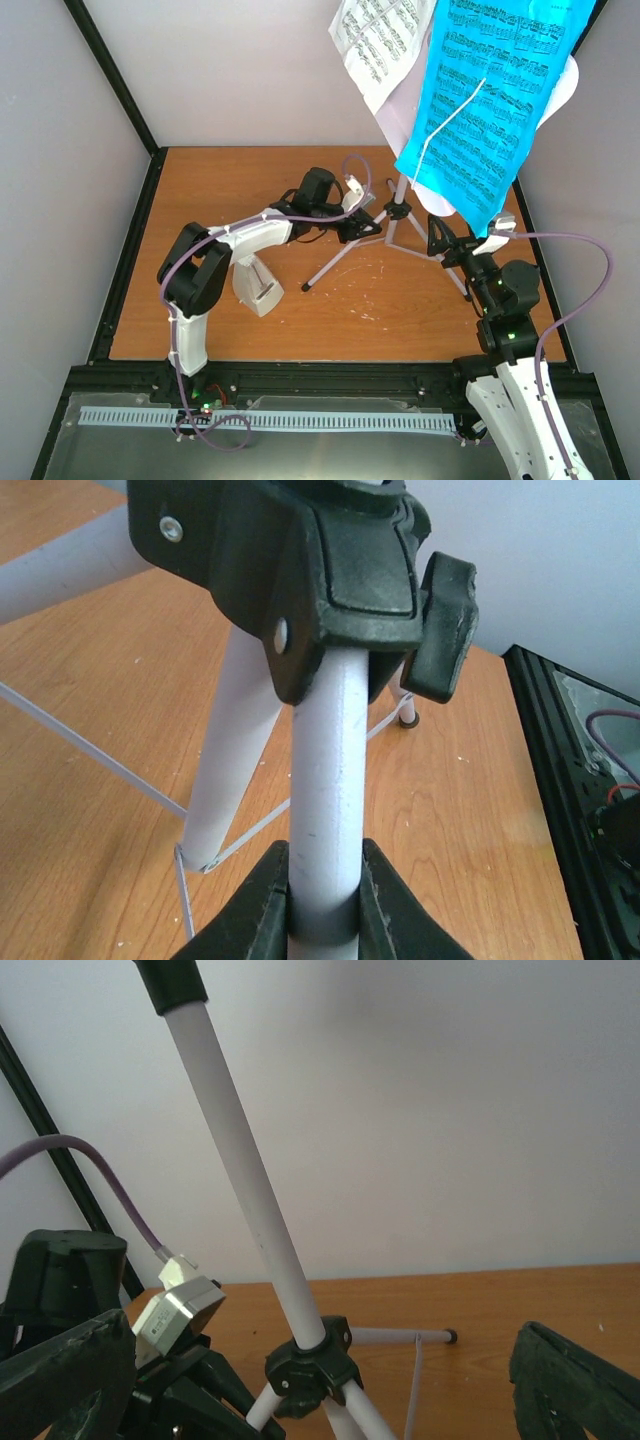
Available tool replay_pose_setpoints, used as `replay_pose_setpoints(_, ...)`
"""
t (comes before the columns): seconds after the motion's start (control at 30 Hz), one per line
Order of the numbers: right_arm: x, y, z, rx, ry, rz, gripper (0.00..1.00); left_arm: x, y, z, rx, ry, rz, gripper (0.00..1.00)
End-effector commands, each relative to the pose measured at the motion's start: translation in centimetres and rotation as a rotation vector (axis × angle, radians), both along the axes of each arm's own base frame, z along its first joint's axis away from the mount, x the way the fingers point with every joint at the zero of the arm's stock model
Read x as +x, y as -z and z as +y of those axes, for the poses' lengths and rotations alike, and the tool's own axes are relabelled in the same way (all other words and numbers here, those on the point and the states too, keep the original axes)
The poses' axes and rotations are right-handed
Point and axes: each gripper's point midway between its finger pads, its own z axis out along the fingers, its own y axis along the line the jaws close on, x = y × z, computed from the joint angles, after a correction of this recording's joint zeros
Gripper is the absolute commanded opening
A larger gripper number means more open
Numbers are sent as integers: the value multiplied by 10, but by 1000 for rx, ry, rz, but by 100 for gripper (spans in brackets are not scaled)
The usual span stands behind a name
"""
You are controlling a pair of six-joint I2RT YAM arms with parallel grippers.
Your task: Pack up the instrument practice props
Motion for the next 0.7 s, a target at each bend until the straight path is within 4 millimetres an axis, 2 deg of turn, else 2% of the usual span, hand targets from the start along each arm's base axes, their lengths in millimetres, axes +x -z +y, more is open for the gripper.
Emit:
replay_pose_setpoints(0.0,-1,1,-3,34,15,47,100,12,-31,9,-57,-171,15,0)
replay_pose_setpoints(0.03,0,3,-3,39,13,59,100,15,-28,13,-49,-215,31,0)
replay_pose_setpoints(0.23,3,12,4,69,-27,116,100,24,-43,54,-70,-526,126,0)
replay_pose_setpoints(0.33,5,18,8,89,-47,143,100,26,-48,81,-94,-699,192,0)
replay_pose_setpoints(0.43,8,24,12,104,-69,169,100,20,-46,101,-128,-799,246,0)
replay_pose_setpoints(0.53,12,34,20,113,-110,212,100,16,-41,108,-133,-842,287,0)
replay_pose_setpoints(0.67,16,46,31,121,-174,270,100,15,-36,102,-106,-884,303,0)
